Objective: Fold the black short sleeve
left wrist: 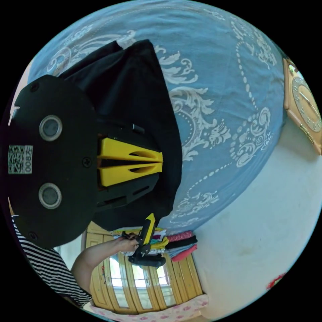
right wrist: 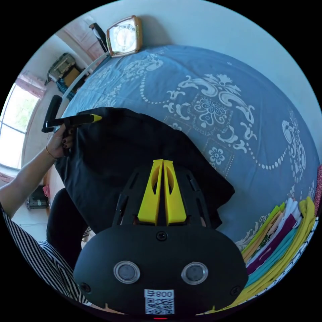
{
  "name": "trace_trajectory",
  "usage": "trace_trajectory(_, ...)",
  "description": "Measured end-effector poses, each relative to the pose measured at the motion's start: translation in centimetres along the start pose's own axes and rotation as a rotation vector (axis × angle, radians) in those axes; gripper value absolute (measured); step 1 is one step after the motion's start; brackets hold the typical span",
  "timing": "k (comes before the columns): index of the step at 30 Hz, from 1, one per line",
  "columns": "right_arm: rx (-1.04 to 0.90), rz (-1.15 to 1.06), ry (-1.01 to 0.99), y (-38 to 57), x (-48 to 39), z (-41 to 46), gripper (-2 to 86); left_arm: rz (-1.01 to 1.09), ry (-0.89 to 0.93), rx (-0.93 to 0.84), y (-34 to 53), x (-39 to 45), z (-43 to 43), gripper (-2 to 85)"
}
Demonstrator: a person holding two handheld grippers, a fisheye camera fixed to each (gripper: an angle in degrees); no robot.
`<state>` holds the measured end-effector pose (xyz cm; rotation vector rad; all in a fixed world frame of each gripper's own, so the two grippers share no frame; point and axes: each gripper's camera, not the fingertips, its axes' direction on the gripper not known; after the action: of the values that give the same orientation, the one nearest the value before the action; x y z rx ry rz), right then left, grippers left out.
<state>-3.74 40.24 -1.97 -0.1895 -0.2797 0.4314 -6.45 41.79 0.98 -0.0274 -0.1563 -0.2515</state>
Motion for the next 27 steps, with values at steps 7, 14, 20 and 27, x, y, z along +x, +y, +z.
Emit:
trace_trajectory(7, 0.071, 0.035, -0.048, 2.8, 2.5, 0.3, 0.1, 0.079, 0.102, 0.030, 2.0, 3.3, -2.0, 0.1)
trace_trajectory(14, 0.032, 0.056, -0.087, 4.7, 5.0, 2.3, 0.1, 0.049, -0.003, -0.056, 2.2, 3.2, -2.5, 0.1)
trace_trajectory(20, 0.077, 0.019, -0.117, 10.4, 5.5, 1.4, 0.1, 0.017, -0.045, 0.112, 10.5, 0.4, -13.1, 0.2)
trace_trajectory(27, 0.034, 0.137, -0.211, 15.6, 9.6, 4.4, 0.5, -0.307, -0.076, 0.187, 19.7, -8.4, -20.9, 0.6)
